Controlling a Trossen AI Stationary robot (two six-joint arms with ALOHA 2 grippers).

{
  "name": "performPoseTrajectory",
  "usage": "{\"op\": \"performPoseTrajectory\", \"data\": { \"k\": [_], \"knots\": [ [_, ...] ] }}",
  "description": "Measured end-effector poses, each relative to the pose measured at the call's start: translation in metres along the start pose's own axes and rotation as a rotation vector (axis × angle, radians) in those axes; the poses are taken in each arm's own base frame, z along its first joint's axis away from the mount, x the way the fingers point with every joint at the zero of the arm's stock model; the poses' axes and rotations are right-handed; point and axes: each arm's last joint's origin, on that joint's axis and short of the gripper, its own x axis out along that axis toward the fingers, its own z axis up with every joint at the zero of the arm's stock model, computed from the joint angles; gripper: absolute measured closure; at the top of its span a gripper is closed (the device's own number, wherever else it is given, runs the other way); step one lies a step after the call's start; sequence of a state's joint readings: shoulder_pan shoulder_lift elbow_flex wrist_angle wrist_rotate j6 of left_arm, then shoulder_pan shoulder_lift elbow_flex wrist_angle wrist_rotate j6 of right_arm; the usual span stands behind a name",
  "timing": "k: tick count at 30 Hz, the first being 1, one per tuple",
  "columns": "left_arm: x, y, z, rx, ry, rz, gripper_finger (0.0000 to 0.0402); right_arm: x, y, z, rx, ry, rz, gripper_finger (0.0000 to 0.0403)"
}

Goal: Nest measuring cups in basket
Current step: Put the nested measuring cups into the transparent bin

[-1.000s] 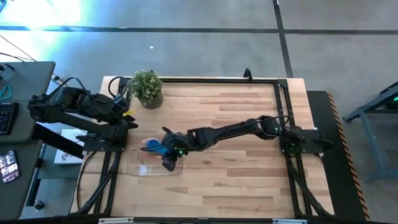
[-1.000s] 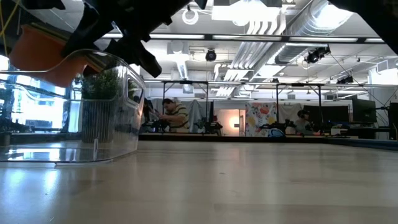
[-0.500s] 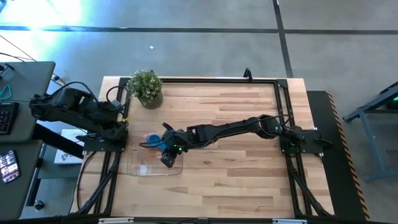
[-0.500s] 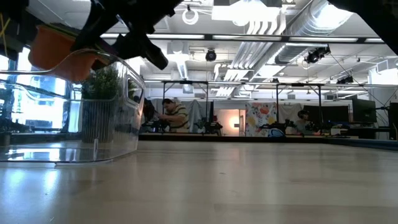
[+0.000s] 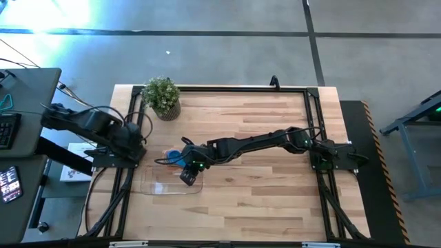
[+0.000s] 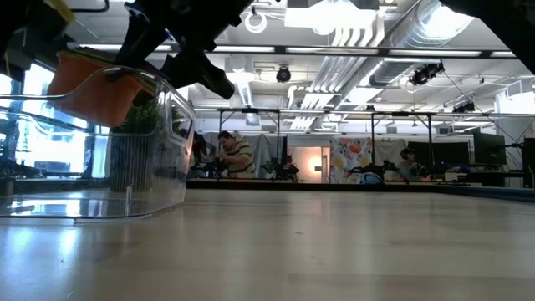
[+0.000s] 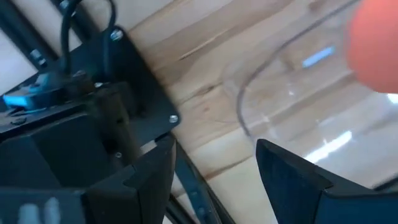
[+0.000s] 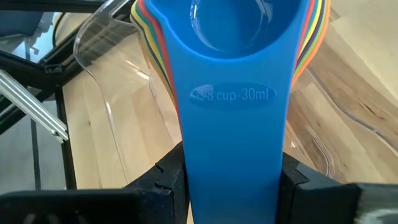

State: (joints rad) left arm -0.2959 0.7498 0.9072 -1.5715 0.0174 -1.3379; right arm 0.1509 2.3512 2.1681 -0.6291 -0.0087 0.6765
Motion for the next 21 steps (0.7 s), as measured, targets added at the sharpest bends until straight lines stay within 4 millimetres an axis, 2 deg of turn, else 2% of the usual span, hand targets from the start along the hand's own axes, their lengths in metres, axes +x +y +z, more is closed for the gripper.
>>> {"op": "performPoseTrajectory", "data": {
  "k": [11, 21],
  "knots": [
    [0.037, 0.001, -0.003, -0.053, 0.058, 0.125, 0.0186, 0.000, 0.000, 0.000, 0.000, 0.002, 0.009, 0.0280],
    [0.046, -0.012, 0.000, -0.059, 0.068, 0.202, 0.0186, 0.000, 0.000, 0.000, 0.007, 0.002, 0.008, 0.0280]
  ]
}}
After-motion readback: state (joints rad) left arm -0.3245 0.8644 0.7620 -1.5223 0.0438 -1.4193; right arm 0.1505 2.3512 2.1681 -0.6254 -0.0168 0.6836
